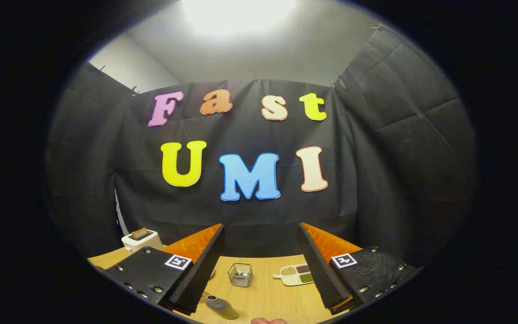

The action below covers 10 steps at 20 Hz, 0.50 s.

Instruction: Take the bottle from table, then pour the juice into the cup, finally place the bottle on the coaster

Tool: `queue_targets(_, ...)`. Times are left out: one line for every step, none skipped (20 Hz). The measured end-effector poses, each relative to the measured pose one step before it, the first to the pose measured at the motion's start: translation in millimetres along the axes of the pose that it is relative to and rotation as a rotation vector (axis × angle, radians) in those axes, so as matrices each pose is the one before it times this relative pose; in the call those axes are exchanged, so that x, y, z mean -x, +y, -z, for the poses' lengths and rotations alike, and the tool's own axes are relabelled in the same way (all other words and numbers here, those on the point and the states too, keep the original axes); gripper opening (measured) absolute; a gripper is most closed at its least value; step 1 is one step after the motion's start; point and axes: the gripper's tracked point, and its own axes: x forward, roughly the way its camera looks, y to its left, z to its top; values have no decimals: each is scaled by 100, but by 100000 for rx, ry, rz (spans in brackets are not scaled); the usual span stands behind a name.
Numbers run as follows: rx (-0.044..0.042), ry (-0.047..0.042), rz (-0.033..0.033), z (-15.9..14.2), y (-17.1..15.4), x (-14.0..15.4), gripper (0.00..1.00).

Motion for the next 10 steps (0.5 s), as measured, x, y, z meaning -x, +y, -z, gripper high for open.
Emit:
queue_targets(174, -112, 888, 89, -207, -113, 97)
queue_targets(-261, -453, -122, 90, 188, -25, 97)
queue_targets(-484, -431, -1150, 181, 563, -205, 97)
queue_targets(-311, 724, -1588, 741, 591, -152, 98)
queue_targets(-332, 1619, -1630, 1056, 574, -76, 98)
queue_targets(-492, 1588, -2034, 1166, 641, 169, 98)
queue_targets(-158, 1435, -1458, 1112, 533, 164, 98)
queue_targets(-110, 1275, -723, 1090, 270, 190, 98)
queue_targets(288, 570, -1009, 788, 424, 170, 98)
queue_targets(929, 164, -678, 653, 365, 133, 98)
